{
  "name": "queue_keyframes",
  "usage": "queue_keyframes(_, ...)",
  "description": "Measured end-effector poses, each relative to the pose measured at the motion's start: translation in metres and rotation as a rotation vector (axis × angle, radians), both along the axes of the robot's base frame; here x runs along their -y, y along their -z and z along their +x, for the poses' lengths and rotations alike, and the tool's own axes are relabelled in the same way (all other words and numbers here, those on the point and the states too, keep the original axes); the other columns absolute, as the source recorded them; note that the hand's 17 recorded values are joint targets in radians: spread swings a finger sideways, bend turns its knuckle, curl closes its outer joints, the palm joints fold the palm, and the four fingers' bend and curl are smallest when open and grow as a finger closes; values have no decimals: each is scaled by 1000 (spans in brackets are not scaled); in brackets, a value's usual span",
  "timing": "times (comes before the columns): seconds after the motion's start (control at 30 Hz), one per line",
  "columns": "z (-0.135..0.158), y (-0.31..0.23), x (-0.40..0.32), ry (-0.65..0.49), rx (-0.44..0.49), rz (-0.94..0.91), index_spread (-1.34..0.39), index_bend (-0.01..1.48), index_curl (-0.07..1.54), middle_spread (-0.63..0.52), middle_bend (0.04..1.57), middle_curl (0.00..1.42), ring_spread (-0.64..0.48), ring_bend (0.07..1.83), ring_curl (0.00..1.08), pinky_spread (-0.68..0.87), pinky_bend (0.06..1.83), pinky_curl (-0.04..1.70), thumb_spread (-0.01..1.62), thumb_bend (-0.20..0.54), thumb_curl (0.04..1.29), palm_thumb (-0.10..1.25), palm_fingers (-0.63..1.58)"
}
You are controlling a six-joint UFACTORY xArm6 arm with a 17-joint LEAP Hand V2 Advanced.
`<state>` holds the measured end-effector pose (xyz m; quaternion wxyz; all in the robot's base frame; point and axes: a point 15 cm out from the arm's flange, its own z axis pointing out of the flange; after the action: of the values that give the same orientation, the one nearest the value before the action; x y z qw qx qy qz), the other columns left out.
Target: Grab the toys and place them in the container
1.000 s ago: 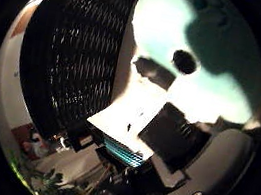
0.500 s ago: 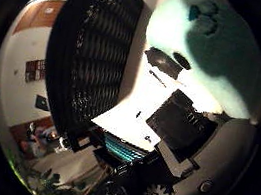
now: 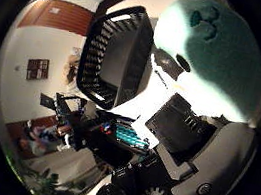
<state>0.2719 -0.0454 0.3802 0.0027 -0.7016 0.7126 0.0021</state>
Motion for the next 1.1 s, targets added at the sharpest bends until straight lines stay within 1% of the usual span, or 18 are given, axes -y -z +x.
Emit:
queue_keyframes(0.3,-3,-51,-64,-136,48,4,-286,1010,979,-210,1243,989,-277,1310,902,-197,1262,1078,969,-15,695,1015,1011)
queue_keyframes(0.5,5,-70,-113,-236,71,19,-290,990,992,-210,1232,989,-279,1302,914,-202,1237,1103,963,-16,703,1016,1024)
queue_keyframes(0.73,21,-65,-157,-330,61,33,-293,974,1000,-211,1216,992,-282,1282,925,-208,1210,1125,959,-16,709,1015,1039)
queue_keyframes(0.8,28,-65,-170,-354,77,43,-295,967,1004,-212,1211,994,-283,1277,928,-210,1202,1132,959,-16,710,1015,1042)
queue_keyframes(0.93,43,-63,-191,-380,83,49,-296,959,1007,-213,1203,997,-285,1266,934,-213,1190,1142,957,-14,715,1023,1049)
queue_keyframes(1.03,50,-54,-204,-393,54,63,-303,954,1008,-214,1198,1000,-288,1264,938,-216,1187,1148,955,-14,719,1029,1052)
queue_keyframes(1.1,57,-50,-212,-398,51,74,-303,952,1010,-215,1195,1002,-289,1262,941,-218,1185,1152,953,-15,722,1030,1053)
